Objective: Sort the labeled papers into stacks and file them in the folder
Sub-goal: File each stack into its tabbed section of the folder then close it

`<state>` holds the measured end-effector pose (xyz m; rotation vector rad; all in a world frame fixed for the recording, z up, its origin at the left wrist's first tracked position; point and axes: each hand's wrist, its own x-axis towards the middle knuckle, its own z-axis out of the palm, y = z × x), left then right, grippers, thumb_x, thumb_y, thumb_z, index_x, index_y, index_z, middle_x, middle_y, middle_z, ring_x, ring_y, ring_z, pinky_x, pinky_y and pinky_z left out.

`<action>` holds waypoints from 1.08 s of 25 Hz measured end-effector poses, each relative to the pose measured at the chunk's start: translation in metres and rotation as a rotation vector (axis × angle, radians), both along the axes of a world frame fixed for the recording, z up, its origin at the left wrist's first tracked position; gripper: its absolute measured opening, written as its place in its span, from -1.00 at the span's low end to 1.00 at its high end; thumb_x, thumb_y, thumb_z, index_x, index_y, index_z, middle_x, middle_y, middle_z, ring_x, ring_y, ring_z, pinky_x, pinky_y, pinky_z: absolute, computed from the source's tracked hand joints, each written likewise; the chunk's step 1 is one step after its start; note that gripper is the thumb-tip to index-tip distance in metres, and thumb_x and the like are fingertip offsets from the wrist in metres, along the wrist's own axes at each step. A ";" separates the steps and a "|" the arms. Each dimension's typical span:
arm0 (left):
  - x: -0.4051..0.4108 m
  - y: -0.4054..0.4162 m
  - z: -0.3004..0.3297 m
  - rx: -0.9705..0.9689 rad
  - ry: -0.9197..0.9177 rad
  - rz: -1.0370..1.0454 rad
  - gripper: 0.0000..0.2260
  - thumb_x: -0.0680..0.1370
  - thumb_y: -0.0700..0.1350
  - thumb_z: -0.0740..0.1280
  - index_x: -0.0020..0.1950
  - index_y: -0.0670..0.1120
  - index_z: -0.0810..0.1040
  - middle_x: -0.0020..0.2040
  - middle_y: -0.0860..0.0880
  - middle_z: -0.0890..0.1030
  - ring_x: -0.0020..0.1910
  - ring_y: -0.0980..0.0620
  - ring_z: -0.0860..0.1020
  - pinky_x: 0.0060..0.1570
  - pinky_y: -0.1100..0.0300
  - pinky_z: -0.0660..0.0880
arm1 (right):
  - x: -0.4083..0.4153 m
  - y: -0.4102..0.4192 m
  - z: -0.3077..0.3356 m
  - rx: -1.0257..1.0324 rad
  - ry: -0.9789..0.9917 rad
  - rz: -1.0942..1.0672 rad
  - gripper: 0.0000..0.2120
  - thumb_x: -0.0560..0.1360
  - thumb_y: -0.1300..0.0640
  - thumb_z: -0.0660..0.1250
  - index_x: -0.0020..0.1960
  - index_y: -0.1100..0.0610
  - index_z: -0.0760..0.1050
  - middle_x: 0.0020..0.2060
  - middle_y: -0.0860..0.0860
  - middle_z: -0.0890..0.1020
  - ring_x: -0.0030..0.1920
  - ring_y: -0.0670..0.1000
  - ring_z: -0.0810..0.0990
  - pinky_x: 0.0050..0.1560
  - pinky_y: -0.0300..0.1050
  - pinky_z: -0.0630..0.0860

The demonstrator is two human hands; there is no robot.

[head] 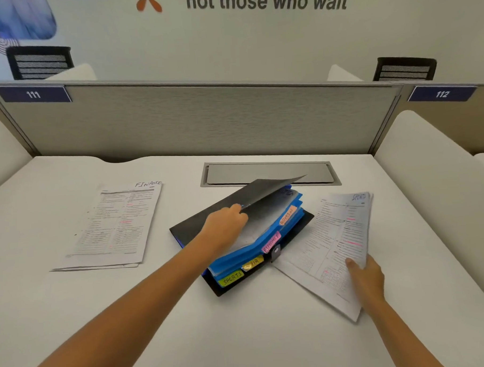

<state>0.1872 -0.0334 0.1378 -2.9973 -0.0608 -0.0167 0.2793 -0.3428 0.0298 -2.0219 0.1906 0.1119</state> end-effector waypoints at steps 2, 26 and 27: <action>0.005 0.006 0.009 0.002 -0.032 0.031 -0.84 0.57 -0.30 0.19 0.12 -0.16 0.46 0.12 -0.10 0.47 -0.04 -0.12 0.56 -0.21 0.07 0.49 | -0.004 0.012 -0.001 0.011 0.014 0.037 -0.69 0.55 0.19 0.27 0.27 0.22 0.44 0.11 0.20 0.59 0.07 0.22 0.56 0.11 0.06 0.52; -0.001 0.023 0.025 0.046 -0.130 0.024 -0.75 0.56 -0.30 0.23 0.22 -0.14 0.37 0.02 -0.11 0.52 -0.21 -0.12 0.58 -0.36 0.15 0.36 | -0.010 0.033 -0.013 0.060 0.047 0.094 -0.67 0.55 0.16 0.28 0.29 0.20 0.43 0.11 0.17 0.59 0.07 0.20 0.58 0.12 0.14 0.54; -0.001 0.025 0.024 0.018 -0.138 0.017 -0.71 0.55 -0.30 0.25 0.25 -0.13 0.34 0.02 -0.11 0.53 -0.22 -0.12 0.58 -0.34 0.14 0.43 | -0.010 0.033 -0.013 0.057 0.046 0.095 -0.67 0.55 0.15 0.28 0.29 0.20 0.43 0.11 0.17 0.59 0.07 0.21 0.58 0.12 0.14 0.54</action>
